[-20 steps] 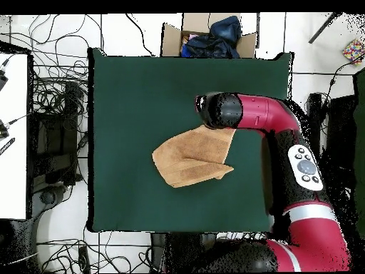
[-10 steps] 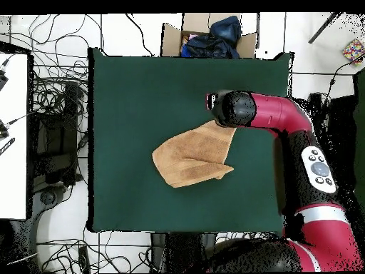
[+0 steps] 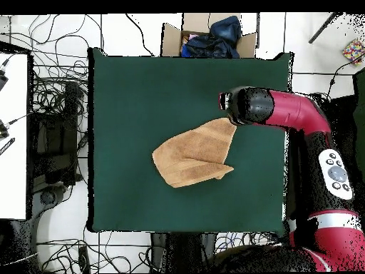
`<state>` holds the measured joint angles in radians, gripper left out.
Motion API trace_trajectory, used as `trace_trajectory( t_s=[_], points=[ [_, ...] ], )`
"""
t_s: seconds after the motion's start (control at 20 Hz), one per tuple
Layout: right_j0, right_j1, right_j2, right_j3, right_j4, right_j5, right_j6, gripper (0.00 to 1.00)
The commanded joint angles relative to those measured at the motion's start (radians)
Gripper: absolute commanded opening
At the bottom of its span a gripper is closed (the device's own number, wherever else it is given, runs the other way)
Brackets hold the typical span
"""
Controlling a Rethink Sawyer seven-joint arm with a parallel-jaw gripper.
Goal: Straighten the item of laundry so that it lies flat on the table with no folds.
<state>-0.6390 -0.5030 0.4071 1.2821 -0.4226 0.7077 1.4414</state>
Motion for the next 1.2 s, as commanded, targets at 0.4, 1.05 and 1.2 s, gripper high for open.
trace_trajectory(
  t_s=[0.4, 1.05, 1.2],
  points=[
    [0.014, -0.039, 0.054, 0.125, -0.043, 0.006, -0.107, 1.0],
    [0.008, -0.006, 0.051, 0.163, -0.065, -0.05, -0.091, 1.0],
    [0.005, 0.016, 0.052, 0.161, -0.072, -0.071, -0.087, 1.0]
  ],
)
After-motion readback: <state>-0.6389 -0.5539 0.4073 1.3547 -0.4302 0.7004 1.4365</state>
